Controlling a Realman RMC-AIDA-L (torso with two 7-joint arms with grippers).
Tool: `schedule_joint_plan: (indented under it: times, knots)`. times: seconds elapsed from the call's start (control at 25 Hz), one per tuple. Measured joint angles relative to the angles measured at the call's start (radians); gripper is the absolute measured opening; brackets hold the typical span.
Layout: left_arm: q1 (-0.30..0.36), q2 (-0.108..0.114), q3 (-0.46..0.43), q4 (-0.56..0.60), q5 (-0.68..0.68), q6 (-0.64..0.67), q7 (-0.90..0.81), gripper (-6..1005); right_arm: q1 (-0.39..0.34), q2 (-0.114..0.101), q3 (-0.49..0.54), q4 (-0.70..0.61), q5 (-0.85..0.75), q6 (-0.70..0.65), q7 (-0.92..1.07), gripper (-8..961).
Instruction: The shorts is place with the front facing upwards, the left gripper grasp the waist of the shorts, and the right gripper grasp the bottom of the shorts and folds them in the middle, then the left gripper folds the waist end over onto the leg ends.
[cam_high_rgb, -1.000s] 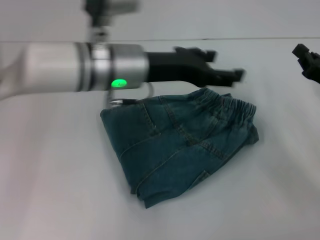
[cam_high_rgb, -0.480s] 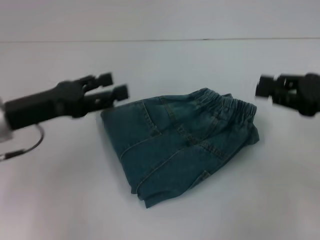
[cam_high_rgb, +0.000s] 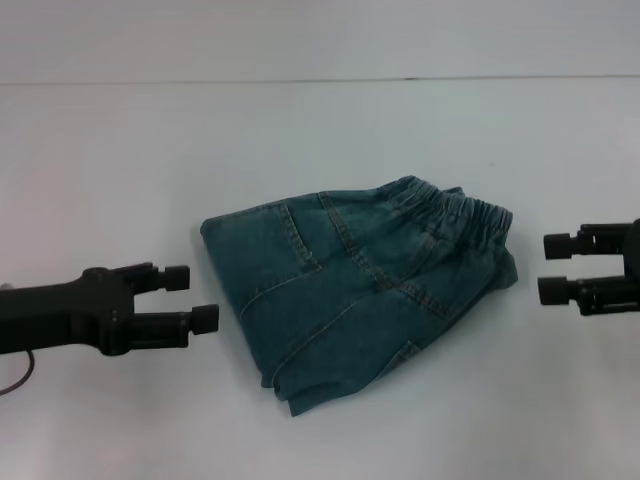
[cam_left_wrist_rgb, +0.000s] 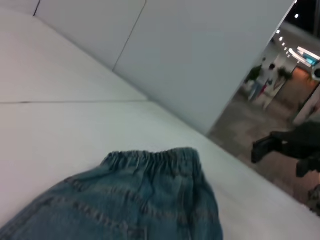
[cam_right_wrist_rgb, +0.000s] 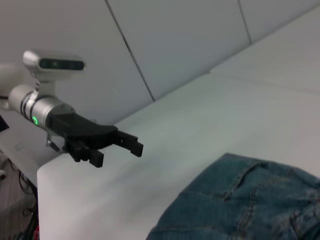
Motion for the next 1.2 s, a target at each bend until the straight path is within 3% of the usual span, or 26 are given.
schedule_joint_plan:
  times: [0.2, 0.48, 1.2]
  knots:
    - [0.006, -0.004, -0.002, 0.03, 0.018, -0.01, -0.002, 923, 0.008, 0.002, -0.004, 0.003, -0.022, 0.017, 0.012, 856]
    - [0.015, -0.016, -0.003, 0.058, 0.019, -0.043, 0.0, 923, 0.012, 0.008, -0.012, 0.006, -0.023, 0.031, 0.015, 856]
    - [0.011, -0.018, -0.005, 0.074, 0.012, -0.05, -0.004, 923, 0.007, 0.015, -0.015, 0.008, -0.023, 0.057, 0.016, 856]
